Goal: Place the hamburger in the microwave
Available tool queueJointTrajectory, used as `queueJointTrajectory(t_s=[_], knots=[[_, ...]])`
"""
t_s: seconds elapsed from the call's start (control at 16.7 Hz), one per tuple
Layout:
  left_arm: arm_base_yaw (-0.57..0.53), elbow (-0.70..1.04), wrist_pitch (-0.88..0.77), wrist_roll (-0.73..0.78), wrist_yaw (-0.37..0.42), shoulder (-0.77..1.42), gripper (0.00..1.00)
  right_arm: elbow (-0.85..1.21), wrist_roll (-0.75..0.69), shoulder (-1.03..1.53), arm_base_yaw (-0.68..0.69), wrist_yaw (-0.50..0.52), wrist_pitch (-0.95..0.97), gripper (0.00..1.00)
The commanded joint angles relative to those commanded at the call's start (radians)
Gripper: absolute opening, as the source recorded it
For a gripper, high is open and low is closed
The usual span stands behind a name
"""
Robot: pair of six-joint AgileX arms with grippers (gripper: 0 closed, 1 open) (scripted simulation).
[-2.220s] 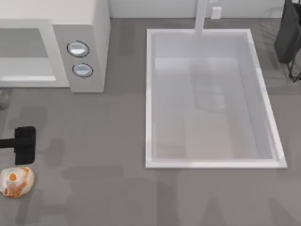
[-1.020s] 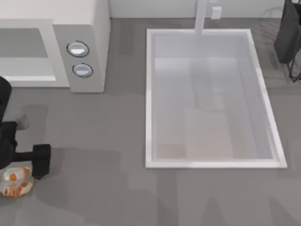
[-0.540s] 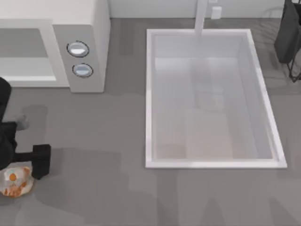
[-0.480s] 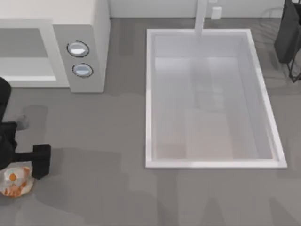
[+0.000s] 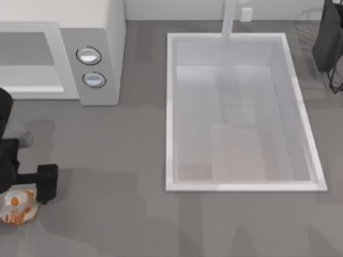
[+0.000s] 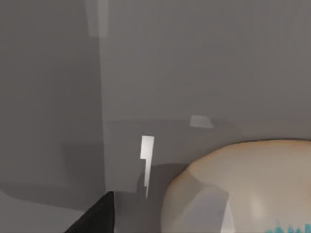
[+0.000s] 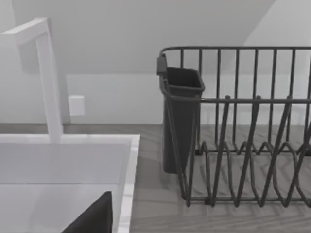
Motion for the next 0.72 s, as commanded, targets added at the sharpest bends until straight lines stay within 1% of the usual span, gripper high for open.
queueJointTrajectory(t_s=[0.12,0.18,0.6,0.66,0.72], knots=[[0.000,0.000,0.000,0.000,0.000,0.000,0.02,0.000,0.000,0.000,0.000,0.000,0.000,1.00],[0.000,0.000,0.000,0.000,0.000,0.000,0.00,0.000,0.000,0.000,0.000,0.000,0.000,1.00],[0.000,0.000,0.000,0.000,0.000,0.000,0.00,0.000,0.000,0.000,0.000,0.000,0.000,1.00],[-0.001,0.029,-0.064,-0.002,-0.006,-0.071,0.00,0.000,0.000,0.000,0.000,0.000,0.000,1.00],[-0.001,0.032,-0.067,-0.002,-0.006,-0.071,0.00,0.000,0.000,0.000,0.000,0.000,0.000,1.00]])
